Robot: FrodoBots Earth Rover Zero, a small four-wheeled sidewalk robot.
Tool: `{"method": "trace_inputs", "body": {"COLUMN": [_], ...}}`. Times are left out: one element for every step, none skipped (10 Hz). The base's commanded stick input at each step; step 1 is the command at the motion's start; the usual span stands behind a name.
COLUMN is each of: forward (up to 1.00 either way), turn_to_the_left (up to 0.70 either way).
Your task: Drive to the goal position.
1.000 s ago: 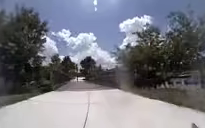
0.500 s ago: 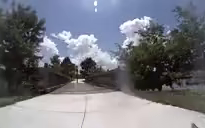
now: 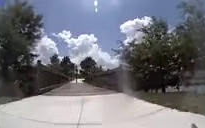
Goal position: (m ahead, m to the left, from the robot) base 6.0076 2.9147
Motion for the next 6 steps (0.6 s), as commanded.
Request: {"method": "trace_inputs", "body": {"forward": [0.85,0.85,0.85,0.85,0.85,0.85], "turn_to_the_left": [0.0,0.0,0.0,0.0,0.0,0.0]}}
